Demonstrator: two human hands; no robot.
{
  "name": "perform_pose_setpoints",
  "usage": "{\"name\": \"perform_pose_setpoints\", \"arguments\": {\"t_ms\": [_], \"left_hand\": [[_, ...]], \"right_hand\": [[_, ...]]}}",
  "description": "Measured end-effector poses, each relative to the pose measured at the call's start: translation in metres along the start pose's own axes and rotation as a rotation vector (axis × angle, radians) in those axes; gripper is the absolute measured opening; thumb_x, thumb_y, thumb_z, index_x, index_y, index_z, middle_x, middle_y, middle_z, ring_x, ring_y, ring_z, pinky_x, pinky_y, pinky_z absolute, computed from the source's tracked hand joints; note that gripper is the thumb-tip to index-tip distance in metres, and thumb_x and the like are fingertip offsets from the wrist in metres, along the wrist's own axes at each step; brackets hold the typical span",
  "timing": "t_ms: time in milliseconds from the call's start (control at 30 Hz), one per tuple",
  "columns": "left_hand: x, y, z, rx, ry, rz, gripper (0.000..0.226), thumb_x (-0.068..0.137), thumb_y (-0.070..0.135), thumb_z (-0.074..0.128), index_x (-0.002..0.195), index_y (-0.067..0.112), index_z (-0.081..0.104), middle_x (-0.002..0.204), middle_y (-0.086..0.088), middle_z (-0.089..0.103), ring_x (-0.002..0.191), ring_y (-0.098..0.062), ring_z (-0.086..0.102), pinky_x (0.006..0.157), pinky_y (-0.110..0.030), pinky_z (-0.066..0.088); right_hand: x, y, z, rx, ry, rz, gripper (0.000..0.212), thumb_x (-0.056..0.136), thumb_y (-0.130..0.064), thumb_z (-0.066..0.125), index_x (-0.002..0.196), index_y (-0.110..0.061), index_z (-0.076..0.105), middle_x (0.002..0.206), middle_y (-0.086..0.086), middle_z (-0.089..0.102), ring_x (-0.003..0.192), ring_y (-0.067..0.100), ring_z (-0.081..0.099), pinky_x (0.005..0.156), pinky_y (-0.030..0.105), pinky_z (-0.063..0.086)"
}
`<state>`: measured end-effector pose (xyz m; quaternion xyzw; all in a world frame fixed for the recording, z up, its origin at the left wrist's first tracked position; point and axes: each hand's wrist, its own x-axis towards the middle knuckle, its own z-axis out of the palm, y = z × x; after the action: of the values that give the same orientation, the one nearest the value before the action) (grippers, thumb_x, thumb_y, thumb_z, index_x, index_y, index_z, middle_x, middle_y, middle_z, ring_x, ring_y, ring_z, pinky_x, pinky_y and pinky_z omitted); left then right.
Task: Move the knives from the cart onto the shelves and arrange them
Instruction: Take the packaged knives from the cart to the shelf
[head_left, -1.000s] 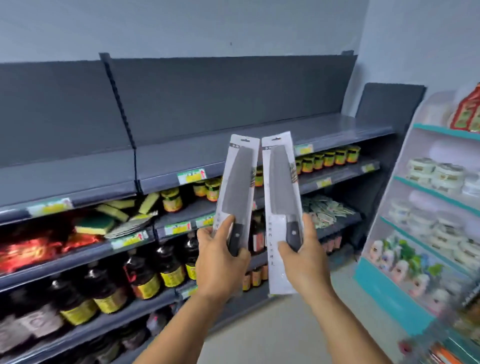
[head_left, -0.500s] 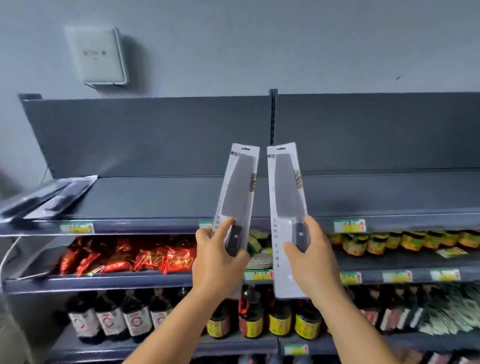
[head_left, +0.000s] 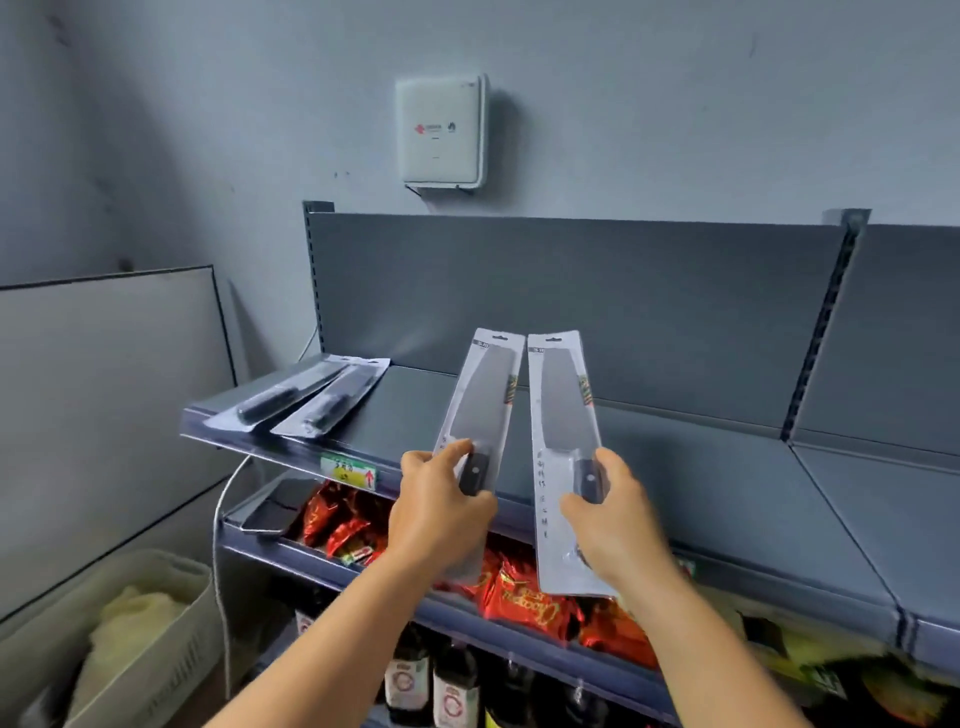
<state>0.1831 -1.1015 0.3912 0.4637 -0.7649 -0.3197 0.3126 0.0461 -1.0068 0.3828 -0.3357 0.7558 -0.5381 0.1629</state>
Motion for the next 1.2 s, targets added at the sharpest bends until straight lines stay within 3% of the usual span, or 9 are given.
{"name": "perform_pose_setpoints", "arguments": {"t_ms": [200, 300, 400, 500, 633, 767, 867, 1033, 1200], "left_hand": [[0.062, -0.018, -0.017, 0.102, 0.046, -0.121, 0.06, 0.076, 0.025, 0.062, 0.133, 0.038, 0.048, 0.126, -0.002, 0.036, 0.094, -0.023, 0.06, 0.086, -0.036, 0.051], [0.084, -0.026, -0.024, 0.152, 0.065, -0.154, 0.058, 0.077, 0.024, 0.062, 0.133, 0.036, 0.048, 0.131, -0.006, 0.036, 0.095, -0.021, 0.055, 0.081, -0.031, 0.047], [0.103, -0.034, -0.029, 0.195, 0.059, -0.192, 0.059, 0.078, 0.022, 0.061, 0.134, 0.033, 0.048, 0.135, -0.008, 0.035, 0.111, -0.026, 0.05, 0.092, -0.036, 0.044], [0.121, -0.041, -0.035, 0.217, 0.042, -0.217, 0.058, 0.077, 0.019, 0.061, 0.132, 0.029, 0.05, 0.136, -0.011, 0.034, 0.117, -0.03, 0.047, 0.098, -0.04, 0.043], [0.139, -0.049, -0.04, 0.264, 0.021, -0.2, 0.047, 0.078, 0.016, 0.061, 0.124, 0.025, 0.055, 0.132, -0.012, 0.032, 0.119, -0.034, 0.042, 0.099, -0.039, 0.041], [0.154, -0.061, -0.045, 0.333, -0.027, -0.173, 0.048, 0.079, 0.015, 0.06, 0.126, 0.025, 0.054, 0.131, -0.011, 0.031, 0.121, -0.035, 0.036, 0.101, -0.041, 0.04], [0.162, -0.07, -0.048, 0.427, -0.043, -0.127, 0.044, 0.081, 0.014, 0.057, 0.124, 0.025, 0.056, 0.131, -0.011, 0.032, 0.12, -0.035, 0.031, 0.1, -0.04, 0.035], [0.169, -0.079, -0.055, 0.646, -0.08, 0.005, 0.034, 0.082, 0.016, 0.051, 0.115, 0.02, 0.059, 0.127, -0.011, 0.04, 0.121, -0.034, 0.028, 0.1, -0.039, 0.029], [0.175, -0.084, -0.061, 0.666, -0.186, 0.11, 0.025, 0.085, 0.012, 0.046, 0.108, 0.01, 0.056, 0.119, -0.013, 0.053, 0.115, -0.032, 0.041, 0.089, -0.036, 0.036]], "right_hand": [[0.063, -0.019, 0.059, 0.037, -0.178, 0.001, 0.033, 0.087, -0.01, 0.051, 0.117, -0.025, 0.049, 0.1, 0.003, 0.061, 0.083, 0.024, 0.06, 0.066, 0.042, 0.056], [0.081, -0.029, 0.084, 0.032, -0.234, 0.022, 0.03, 0.087, -0.014, 0.052, 0.114, -0.025, 0.049, 0.101, 0.002, 0.059, 0.087, 0.024, 0.061, 0.075, 0.046, 0.059], [0.095, -0.036, 0.106, 0.01, -0.268, 0.042, 0.03, 0.086, -0.016, 0.053, 0.115, -0.023, 0.049, 0.106, 0.004, 0.057, 0.092, 0.026, 0.06, 0.079, 0.048, 0.058], [0.106, -0.043, 0.126, -0.03, -0.256, 0.061, 0.032, 0.086, -0.016, 0.052, 0.118, -0.017, 0.049, 0.114, 0.008, 0.049, 0.09, 0.027, 0.058, 0.08, 0.047, 0.057], [0.116, -0.047, 0.145, -0.151, -0.201, 0.065, 0.023, 0.09, -0.008, 0.048, 0.112, -0.013, 0.048, 0.116, 0.005, 0.029, 0.079, 0.024, 0.054, 0.075, 0.03, 0.049], [0.122, -0.05, 0.164, -0.265, -0.203, 0.071, 0.041, 0.091, -0.006, 0.044, 0.131, -0.01, 0.045, 0.13, 0.007, 0.026, 0.094, 0.029, 0.057, 0.086, 0.033, 0.051], [0.12, -0.055, 0.176, -0.39, -0.214, 0.087, 0.044, 0.092, -0.008, 0.043, 0.136, -0.014, 0.043, 0.136, 0.008, 0.029, 0.1, 0.031, 0.056, 0.086, 0.035, 0.053], [0.118, -0.07, 0.192, -0.568, -0.183, 0.125, 0.017, 0.091, -0.01, 0.044, 0.107, -0.012, 0.048, 0.13, 0.011, 0.034, 0.115, 0.034, 0.043, 0.094, 0.041, 0.048], [0.114, -0.078, 0.199, -0.735, -0.188, 0.114, 0.04, 0.093, -0.023, 0.045, 0.132, -0.017, 0.043, 0.14, 0.01, 0.033, 0.127, 0.03, 0.03, 0.103, 0.037, 0.036]]}}
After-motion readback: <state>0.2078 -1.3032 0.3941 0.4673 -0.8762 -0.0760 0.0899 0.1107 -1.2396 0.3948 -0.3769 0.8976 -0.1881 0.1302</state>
